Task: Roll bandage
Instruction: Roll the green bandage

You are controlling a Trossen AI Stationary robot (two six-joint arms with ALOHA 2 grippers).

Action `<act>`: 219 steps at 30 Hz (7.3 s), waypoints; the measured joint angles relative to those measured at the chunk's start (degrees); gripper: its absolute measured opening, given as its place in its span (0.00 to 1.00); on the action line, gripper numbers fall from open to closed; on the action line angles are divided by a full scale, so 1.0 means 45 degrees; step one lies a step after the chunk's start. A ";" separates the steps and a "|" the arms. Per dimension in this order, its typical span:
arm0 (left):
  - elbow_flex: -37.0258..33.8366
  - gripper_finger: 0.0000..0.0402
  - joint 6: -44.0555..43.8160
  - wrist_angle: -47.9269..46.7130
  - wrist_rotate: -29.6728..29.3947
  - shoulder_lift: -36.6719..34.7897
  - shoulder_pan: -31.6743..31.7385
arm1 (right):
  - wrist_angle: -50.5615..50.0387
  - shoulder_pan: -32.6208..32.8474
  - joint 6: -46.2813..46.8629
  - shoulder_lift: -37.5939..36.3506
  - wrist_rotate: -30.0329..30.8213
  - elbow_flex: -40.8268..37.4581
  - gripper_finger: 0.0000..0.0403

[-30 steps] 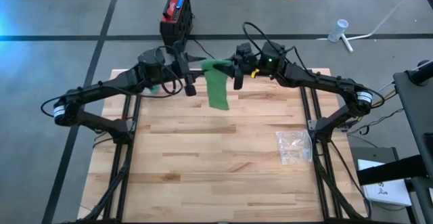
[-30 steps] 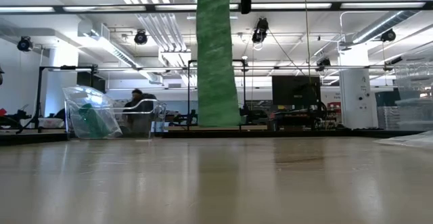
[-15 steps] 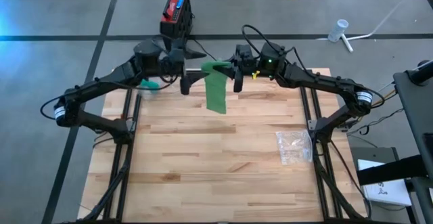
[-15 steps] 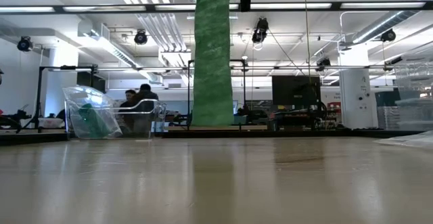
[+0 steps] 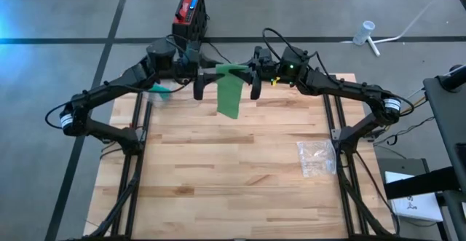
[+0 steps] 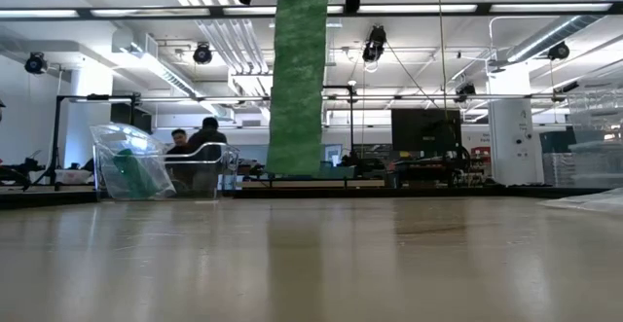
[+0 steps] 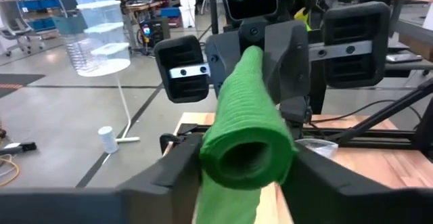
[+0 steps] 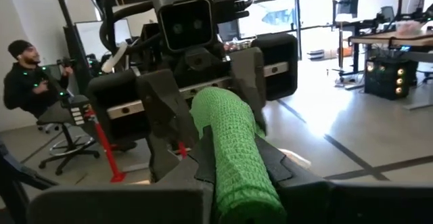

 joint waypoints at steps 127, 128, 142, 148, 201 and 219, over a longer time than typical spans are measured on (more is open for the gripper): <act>0.0083 0.08 0.2832 0.1925 0.3923 0.0146 0.0515 | 0.0781 0.0306 0.3520 -0.0078 -0.2100 0.0223 0.75; 0.0083 0.08 0.2833 0.1924 0.3767 0.0146 0.0514 | 0.0661 0.0317 0.3560 -0.0078 -0.2147 0.0223 0.75; 0.0078 0.08 0.4996 0.1657 0.3246 0.0131 0.0527 | 0.0172 0.0280 0.3329 -0.0092 -0.1561 0.0223 0.77; 0.0074 0.08 0.8502 0.0395 0.3199 0.0130 0.0559 | 0.0282 0.0102 0.3653 -0.0102 -0.1004 0.0223 0.86; 0.0068 0.09 1.3271 -0.0641 0.3301 -0.0145 0.0554 | 0.1220 0.0782 0.4041 0.1049 -0.1059 0.0204 0.86; 0.0073 0.09 1.4445 -0.0949 0.3394 -0.0165 0.0539 | 0.1325 0.0801 0.4430 0.1073 -0.0631 0.0204 0.51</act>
